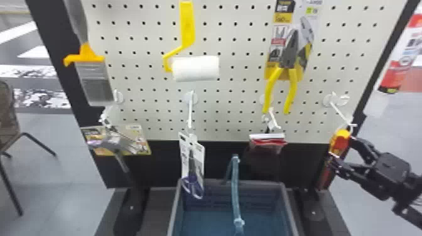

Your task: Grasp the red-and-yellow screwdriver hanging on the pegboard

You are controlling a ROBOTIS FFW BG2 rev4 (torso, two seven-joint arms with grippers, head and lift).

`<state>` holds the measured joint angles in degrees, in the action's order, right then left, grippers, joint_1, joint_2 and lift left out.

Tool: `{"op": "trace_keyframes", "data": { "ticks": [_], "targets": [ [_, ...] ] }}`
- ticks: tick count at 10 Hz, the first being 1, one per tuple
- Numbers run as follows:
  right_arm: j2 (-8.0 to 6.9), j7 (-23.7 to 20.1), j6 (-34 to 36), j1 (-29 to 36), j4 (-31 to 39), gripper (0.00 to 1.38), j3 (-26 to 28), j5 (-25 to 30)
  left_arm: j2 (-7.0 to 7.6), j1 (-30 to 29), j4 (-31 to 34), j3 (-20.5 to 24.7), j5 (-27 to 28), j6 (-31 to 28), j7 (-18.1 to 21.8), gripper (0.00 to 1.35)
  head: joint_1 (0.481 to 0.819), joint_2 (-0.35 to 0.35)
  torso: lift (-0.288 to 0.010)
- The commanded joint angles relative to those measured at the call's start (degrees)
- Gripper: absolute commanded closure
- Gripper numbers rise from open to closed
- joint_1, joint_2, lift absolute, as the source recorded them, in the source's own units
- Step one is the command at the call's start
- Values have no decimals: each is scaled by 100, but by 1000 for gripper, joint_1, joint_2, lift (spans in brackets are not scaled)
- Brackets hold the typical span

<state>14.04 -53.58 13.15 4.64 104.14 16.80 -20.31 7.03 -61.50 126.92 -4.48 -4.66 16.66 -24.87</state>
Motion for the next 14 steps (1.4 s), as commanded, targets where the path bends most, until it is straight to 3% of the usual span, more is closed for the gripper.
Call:
{"op": "trace_keyframes", "data": {
  "ticks": [1,6,7,9,14],
  "targets": [
    [20,-4,82,-18,0,320,-89,-17,0,19,-14,0,0,-5,17,167,549,0,-100],
    [28,-4,144,-18,84,915,-142,54,0,7,-14,9,0,-13,17,167,549,0,-100],
    [20,-4,144,6,113,923,-133,54,0,-6,-14,9,0,-13,17,167,549,0,-100],
    [2,58,74,68,169,1216,-124,106,0,-18,-14,17,-9,-5,17,167,549,0,-100],
    [-7,93,47,93,211,1214,-116,133,0,-18,-14,17,-9,4,17,167,549,0,-100]
  ]
}}
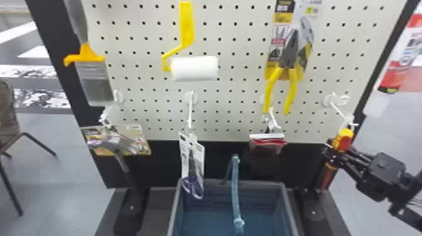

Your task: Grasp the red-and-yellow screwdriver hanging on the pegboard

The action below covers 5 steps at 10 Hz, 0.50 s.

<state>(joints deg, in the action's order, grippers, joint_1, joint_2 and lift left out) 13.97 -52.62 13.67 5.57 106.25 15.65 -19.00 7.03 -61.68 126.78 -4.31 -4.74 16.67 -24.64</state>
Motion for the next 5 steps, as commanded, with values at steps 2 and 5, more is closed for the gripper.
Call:
{"op": "trace_keyframes", "data": {
  "ticks": [2,5],
  "targets": [
    [0,6,-13,0,0,1214,9,19,0,0,0,0,0,3,3,167,549,0,-100],
    [-9,6,-22,12,0,1214,26,28,0,-12,0,0,0,-6,-5,167,549,0,-100]
  ]
}}
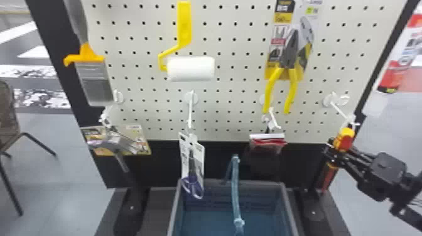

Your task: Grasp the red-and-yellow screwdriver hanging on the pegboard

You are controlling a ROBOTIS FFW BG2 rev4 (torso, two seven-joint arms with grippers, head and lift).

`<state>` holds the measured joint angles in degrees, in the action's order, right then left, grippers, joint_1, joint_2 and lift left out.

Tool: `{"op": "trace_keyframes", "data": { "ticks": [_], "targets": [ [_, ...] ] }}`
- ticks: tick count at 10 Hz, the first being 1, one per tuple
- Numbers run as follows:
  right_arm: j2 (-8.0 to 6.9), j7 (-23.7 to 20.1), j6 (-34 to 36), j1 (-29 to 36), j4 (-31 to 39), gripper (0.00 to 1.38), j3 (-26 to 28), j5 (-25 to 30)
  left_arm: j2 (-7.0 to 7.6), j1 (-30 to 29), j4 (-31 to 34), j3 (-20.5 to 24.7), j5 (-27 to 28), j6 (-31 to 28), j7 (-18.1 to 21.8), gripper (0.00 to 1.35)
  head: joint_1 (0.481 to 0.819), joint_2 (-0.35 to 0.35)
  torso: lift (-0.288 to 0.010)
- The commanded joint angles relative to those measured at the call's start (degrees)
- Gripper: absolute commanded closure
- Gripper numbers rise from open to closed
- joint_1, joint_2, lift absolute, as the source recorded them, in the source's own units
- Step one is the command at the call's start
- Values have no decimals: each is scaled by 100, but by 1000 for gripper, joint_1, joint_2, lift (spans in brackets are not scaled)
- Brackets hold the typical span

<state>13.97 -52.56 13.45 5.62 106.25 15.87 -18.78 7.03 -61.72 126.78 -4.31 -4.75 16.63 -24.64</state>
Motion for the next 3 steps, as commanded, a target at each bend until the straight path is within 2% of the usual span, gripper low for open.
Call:
{"op": "trace_keyframes", "data": {
  "ticks": [1,3],
  "targets": [
    [0,0,0,7,0,1214,13,6,0,-8,0,0,0,-2,-6,167,549,0,-100],
    [-9,0,0,7,0,1214,13,6,0,-8,0,9,0,7,-6,167,549,0,-100]
  ]
}}
